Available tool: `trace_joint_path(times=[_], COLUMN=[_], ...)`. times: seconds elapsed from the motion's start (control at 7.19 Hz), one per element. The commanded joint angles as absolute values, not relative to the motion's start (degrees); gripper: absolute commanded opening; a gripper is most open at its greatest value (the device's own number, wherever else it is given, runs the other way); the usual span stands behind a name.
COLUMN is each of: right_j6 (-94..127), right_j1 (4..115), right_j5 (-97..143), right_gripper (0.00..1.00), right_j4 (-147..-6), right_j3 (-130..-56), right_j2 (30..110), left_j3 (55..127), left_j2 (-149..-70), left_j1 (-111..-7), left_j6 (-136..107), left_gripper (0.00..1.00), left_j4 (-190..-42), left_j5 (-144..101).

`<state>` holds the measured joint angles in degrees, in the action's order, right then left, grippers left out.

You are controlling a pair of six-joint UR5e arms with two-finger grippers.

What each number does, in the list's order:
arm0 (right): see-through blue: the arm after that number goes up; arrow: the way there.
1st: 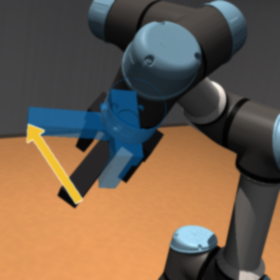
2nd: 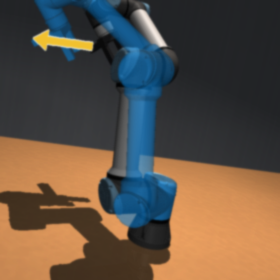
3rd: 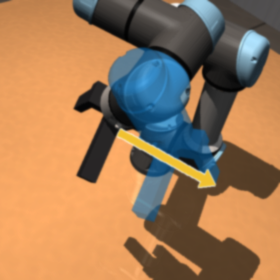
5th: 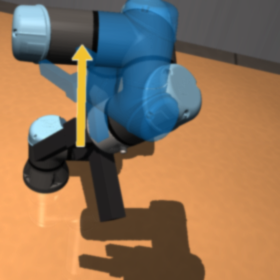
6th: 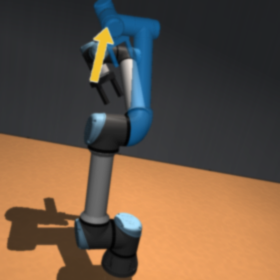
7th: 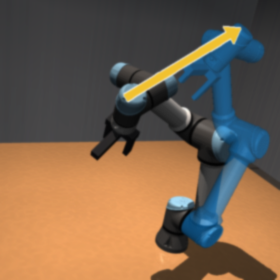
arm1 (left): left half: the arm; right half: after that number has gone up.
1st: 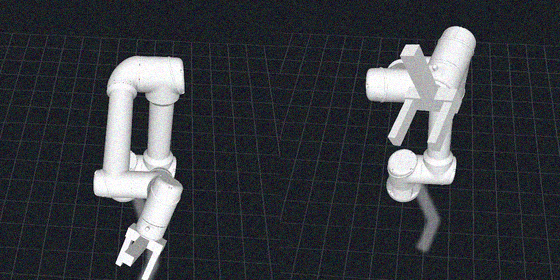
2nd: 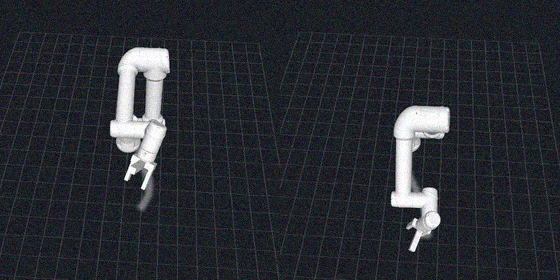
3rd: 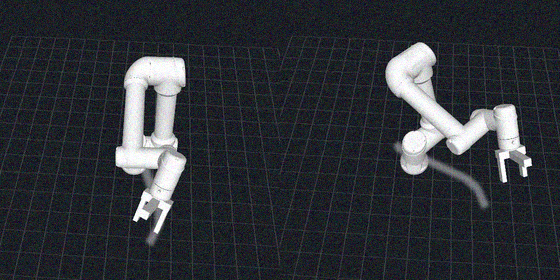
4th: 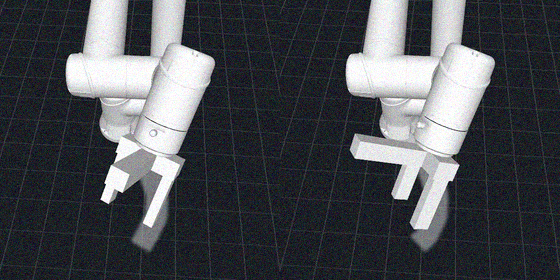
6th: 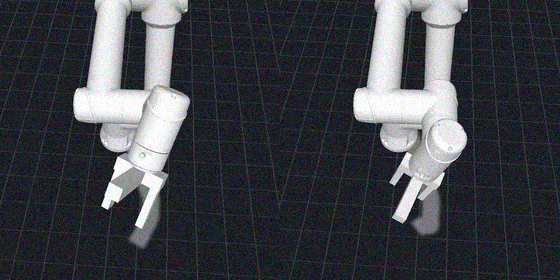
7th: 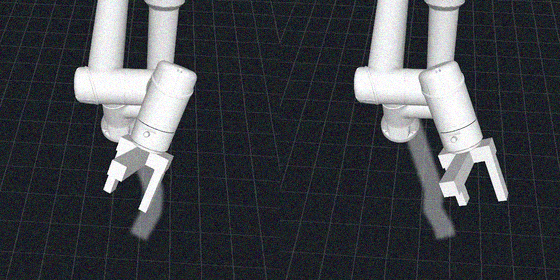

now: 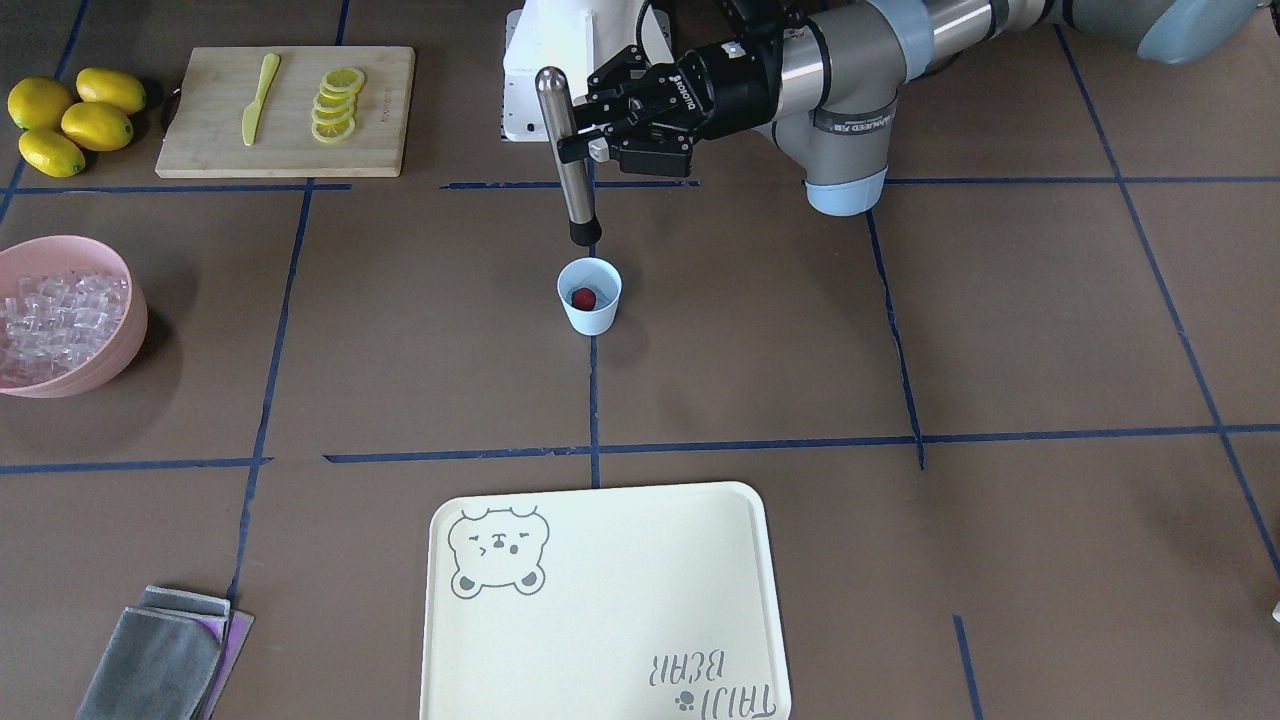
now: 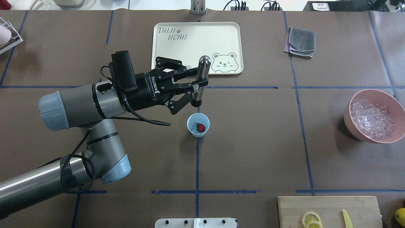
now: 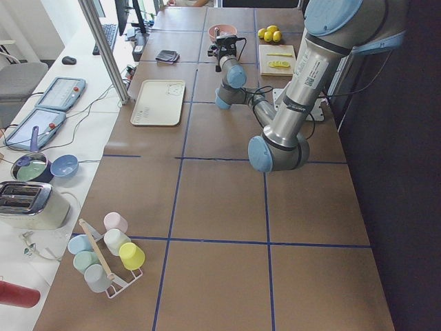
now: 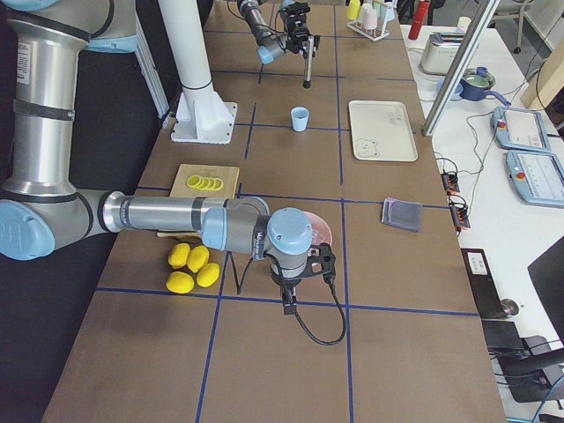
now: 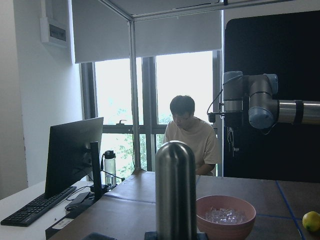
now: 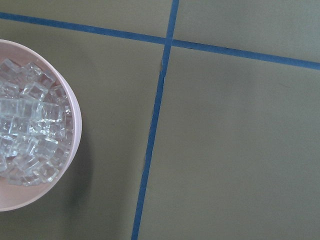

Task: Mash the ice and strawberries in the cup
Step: 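Lower the muddler into the cup and press down on the contents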

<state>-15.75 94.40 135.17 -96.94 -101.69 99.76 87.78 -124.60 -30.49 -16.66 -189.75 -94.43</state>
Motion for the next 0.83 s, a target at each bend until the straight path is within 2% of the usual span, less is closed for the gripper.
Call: trace_joint_path(times=[0.0,0.42,0.7], right_j6=[-15.82,-15.73,-15.82], right_j1=[94.39,94.39,94.39], right_j5=[135.18,135.18,135.18], right_gripper=[0.99,0.99,0.99], right_j4=[-96.94,-96.94,-97.03], right_j3=[-101.69,-101.69,-101.69], right_j2=[99.76,99.76,99.84], left_j3=[80.36,74.2,73.83], left_j2=[-125.6,-125.68,-125.33], left_j1=[-29.88,-26.39,-23.12], left_j6=[-14.94,-12.16,-10.28], left_gripper=[0.01,0.01,0.01], left_j4=[-198.16,-204.06,-204.7], left_j5=[-94.13,-90.73,-87.98])
